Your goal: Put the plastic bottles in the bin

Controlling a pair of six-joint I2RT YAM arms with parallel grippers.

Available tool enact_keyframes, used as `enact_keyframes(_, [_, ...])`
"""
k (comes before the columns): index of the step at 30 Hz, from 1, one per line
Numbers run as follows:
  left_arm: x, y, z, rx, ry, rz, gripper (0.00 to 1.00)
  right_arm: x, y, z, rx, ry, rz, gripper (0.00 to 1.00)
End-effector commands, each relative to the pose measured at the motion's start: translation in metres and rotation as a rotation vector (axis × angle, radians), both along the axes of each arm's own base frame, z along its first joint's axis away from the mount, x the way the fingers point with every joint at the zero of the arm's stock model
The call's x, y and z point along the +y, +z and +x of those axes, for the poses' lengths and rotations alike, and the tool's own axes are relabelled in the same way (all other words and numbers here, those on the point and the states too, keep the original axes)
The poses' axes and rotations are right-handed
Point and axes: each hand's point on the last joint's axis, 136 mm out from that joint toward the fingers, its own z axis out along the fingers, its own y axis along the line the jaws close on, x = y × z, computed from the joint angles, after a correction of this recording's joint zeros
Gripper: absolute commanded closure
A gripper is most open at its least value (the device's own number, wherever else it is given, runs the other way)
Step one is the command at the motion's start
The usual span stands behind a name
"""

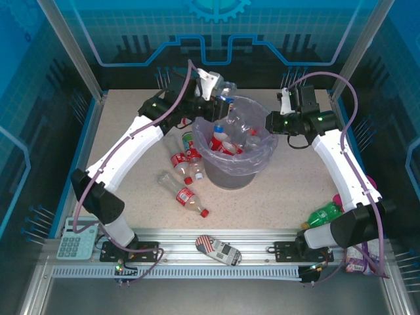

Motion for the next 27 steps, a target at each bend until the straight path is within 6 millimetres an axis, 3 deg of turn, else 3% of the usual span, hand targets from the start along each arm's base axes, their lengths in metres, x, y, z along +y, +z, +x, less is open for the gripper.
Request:
enact_keyframes(1, [-0.006, -0.011, -0.013, 0.035, -0.085, 0.055, 0.82, -0.002, 0.010, -0.002, -0.039, 0.008, 0.013, 0.81])
enact_keyframes(7, [-0.013, -0.042, -0.015, 0.110, -0.135, 0.108, 0.83, -0.003, 0.009, 0.000, -0.037, 0.009, 0.017, 0.81])
enact_keyframes(11, [-0.016, -0.054, -0.017, 0.134, -0.158, 0.127, 0.68, -0.004, 0.007, 0.000, -0.032, 0.008, 0.018, 0.81])
enact_keyframes(20, [-0.019, -0.045, -0.018, 0.112, -0.168, 0.113, 0.20, -0.004, 0.004, 0.003, -0.026, 0.010, 0.023, 0.81])
enact_keyframes(23, [-0.021, -0.037, -0.017, 0.093, -0.172, 0.090, 0.10, -0.004, 0.004, 0.003, -0.026, 0.010, 0.025, 0.81])
enact_keyframes(27, [-0.023, -0.021, -0.013, 0.036, -0.157, 0.051, 0.10, -0.003, 0.005, 0.002, -0.029, 0.013, 0.025, 0.81])
